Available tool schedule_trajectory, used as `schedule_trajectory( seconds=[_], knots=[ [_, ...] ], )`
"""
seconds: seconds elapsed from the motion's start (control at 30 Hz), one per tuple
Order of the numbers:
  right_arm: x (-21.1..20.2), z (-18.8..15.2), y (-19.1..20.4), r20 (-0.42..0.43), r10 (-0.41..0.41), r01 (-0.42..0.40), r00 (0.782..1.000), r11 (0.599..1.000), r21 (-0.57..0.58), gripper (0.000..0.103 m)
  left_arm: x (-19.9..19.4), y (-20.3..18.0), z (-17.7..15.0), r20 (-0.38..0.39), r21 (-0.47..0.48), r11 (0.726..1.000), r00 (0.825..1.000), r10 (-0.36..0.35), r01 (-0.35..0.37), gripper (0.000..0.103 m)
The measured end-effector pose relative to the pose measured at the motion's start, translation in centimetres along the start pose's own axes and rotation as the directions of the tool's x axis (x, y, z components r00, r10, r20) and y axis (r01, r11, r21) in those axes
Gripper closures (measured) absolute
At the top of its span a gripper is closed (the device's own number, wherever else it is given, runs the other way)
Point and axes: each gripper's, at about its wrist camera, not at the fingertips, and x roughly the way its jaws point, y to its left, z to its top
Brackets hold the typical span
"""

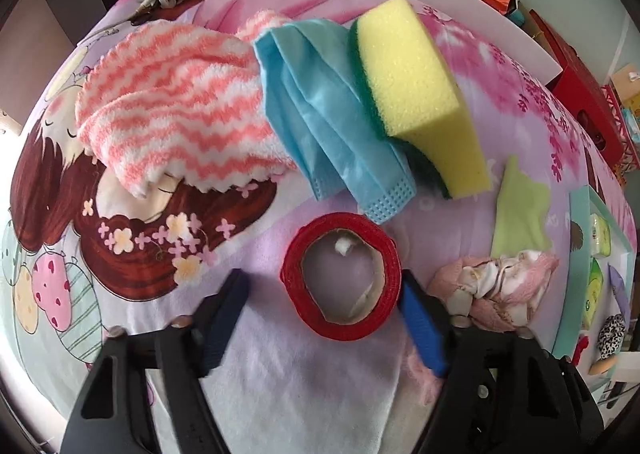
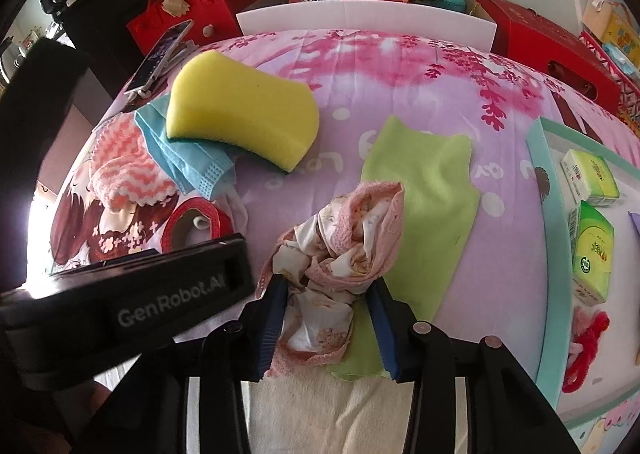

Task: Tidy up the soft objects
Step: 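Grasp the floral scrunchie with the right tool while the left tool grasps the red tape roll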

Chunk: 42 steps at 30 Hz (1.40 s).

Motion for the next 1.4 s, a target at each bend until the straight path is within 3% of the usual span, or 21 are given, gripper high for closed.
schedule_trajectory(
  seconds=[0.17, 0.37, 0.83, 1.1, 1.4],
  knots=[
    [0.2, 0.0, 0.0, -0.005, -0.002, 0.002, 1.0, 1.0, 0.0, 0.062, -0.2, 0.2, 0.0, 0.016, -0.021, 0.999, 1.0, -0.025, 0.025, 0.047],
    [0.5, 0.1, 0.0, -0.01, -0.004, 0.004, 1.0, 1.0, 0.0, 0.065, -0.5, 0.4, 0.1, 0.024, -0.035, 0.998, 0.998, -0.055, 0.056, 0.048],
    [0.2, 0.3, -0.5, -0.002, 0.018, -0.018, 1.0, 0.999, 0.03, 0.088, -5.3, 3.8, -0.3, 0.089, -0.057, 0.994, 0.992, -0.09, 0.095, 0.048],
    [-0.6, 0.4, -0.6, 0.02, 0.032, -0.033, 0.999, 0.999, 0.036, 0.091, -8.4, 4.7, -0.2, 0.16, -0.059, 0.993, 0.983, -0.095, 0.105, 0.048],
    [-3.7, 0.6, -0.9, 0.109, 0.041, -0.047, 0.993, 0.998, 0.047, 0.091, -10.5, 5.0, -0.6, 0.224, -0.063, 0.992, 0.97, -0.095, 0.112, 0.048]
  ],
)
